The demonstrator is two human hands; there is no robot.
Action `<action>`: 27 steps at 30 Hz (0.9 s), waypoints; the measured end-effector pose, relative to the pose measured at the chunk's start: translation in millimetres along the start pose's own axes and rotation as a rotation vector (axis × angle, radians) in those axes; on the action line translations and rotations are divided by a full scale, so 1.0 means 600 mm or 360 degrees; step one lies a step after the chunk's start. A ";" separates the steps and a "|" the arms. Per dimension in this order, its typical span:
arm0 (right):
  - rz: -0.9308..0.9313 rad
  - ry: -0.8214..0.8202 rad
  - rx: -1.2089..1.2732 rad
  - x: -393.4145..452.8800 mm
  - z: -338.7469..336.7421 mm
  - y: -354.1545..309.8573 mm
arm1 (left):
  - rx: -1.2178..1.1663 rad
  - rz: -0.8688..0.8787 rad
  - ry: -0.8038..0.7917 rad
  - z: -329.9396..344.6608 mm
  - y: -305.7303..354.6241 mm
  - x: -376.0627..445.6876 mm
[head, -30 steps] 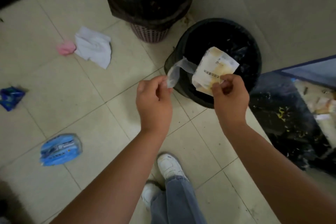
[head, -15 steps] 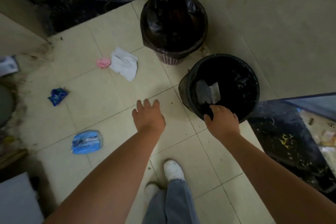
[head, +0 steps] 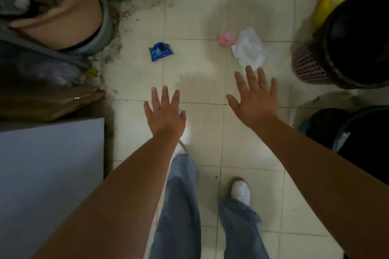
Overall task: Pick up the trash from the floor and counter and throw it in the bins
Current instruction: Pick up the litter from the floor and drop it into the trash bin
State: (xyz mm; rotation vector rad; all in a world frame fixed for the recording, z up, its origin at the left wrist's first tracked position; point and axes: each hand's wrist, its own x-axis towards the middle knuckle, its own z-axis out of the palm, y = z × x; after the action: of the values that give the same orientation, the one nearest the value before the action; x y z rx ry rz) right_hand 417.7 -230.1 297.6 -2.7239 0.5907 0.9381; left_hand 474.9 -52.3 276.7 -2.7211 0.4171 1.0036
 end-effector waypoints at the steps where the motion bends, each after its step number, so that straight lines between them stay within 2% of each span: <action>1: -0.0027 -0.0026 -0.0024 0.022 0.004 -0.031 | -0.0011 -0.0012 -0.0031 0.008 -0.030 0.017; 8: -0.0200 -0.0217 -0.0169 0.148 0.085 -0.170 | -0.0215 -0.0308 -0.0307 0.094 -0.181 0.112; 12: -0.0249 -0.0281 -0.0225 0.232 0.133 -0.201 | -0.0290 -0.0371 -0.0458 0.160 -0.204 0.174; 16: -0.0301 -0.0211 -0.0251 0.345 0.193 -0.209 | -0.0536 -0.0421 -0.0505 0.242 -0.191 0.249; 20: -0.0292 -0.0198 0.0008 0.463 0.249 -0.211 | -0.0847 -0.0548 -0.0506 0.324 -0.177 0.326; 23: -0.0299 -0.0099 0.0215 0.531 0.271 -0.223 | -0.0944 -0.0662 -0.0585 0.369 -0.180 0.361; 27: -0.0365 0.0021 0.0379 0.605 0.273 -0.260 | -0.0962 -0.0523 -0.0449 0.402 -0.186 0.385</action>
State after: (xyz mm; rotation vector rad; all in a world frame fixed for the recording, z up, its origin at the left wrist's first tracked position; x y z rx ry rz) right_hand 656.8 -149.0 -47.9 -2.5193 0.3555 0.7427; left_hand 536.0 79.0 -44.3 -2.9134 -0.4419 1.5775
